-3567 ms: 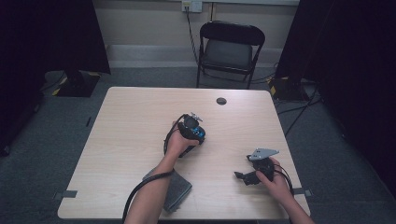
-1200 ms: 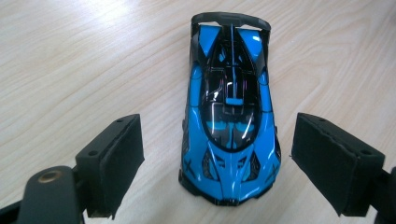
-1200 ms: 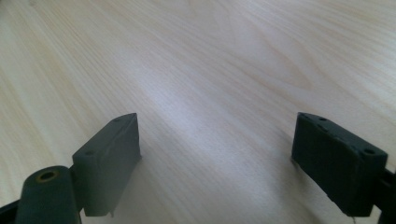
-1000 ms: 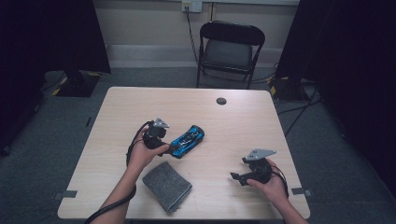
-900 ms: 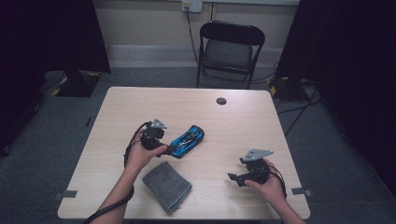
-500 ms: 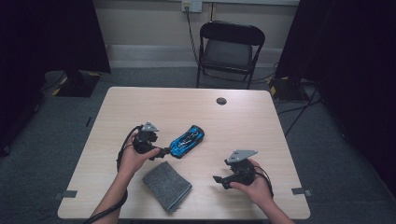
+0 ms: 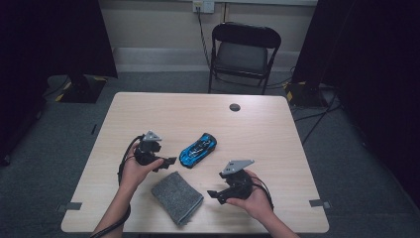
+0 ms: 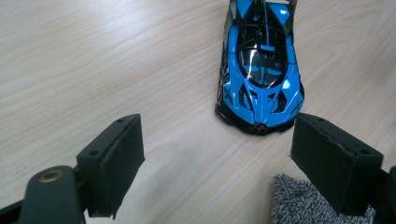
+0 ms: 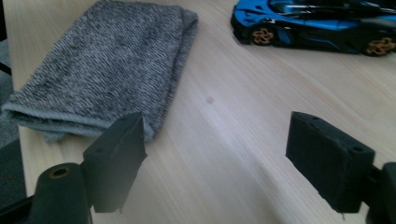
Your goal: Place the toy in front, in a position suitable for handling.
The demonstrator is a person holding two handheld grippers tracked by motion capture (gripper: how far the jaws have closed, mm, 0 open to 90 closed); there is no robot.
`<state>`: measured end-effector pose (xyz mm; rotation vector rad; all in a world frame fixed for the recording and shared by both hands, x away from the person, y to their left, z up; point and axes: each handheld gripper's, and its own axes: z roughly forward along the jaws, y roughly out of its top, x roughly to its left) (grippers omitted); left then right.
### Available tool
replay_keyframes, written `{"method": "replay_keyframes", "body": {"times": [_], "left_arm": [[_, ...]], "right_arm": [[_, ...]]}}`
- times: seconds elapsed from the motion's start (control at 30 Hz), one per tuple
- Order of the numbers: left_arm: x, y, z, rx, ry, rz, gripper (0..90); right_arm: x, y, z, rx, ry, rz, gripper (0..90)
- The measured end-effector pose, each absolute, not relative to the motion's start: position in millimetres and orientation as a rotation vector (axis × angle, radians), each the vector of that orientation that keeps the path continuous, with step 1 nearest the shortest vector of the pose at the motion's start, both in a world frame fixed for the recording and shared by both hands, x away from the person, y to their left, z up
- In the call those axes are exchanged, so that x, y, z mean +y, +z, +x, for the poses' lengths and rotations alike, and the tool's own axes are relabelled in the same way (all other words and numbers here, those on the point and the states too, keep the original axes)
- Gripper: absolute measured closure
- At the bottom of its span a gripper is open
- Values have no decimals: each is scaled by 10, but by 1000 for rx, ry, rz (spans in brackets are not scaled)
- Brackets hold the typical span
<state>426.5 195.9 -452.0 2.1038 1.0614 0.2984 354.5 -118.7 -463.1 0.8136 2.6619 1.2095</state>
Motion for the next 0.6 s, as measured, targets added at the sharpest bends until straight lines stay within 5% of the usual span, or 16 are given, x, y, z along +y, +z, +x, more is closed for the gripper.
{"method": "replay_keyframes", "body": {"times": [0.6], "left_arm": [[2018,-4526,4229,1060,318,2113,166]], "right_arm": [[-458,-4536,3408,2756,1268,729,377]]}}
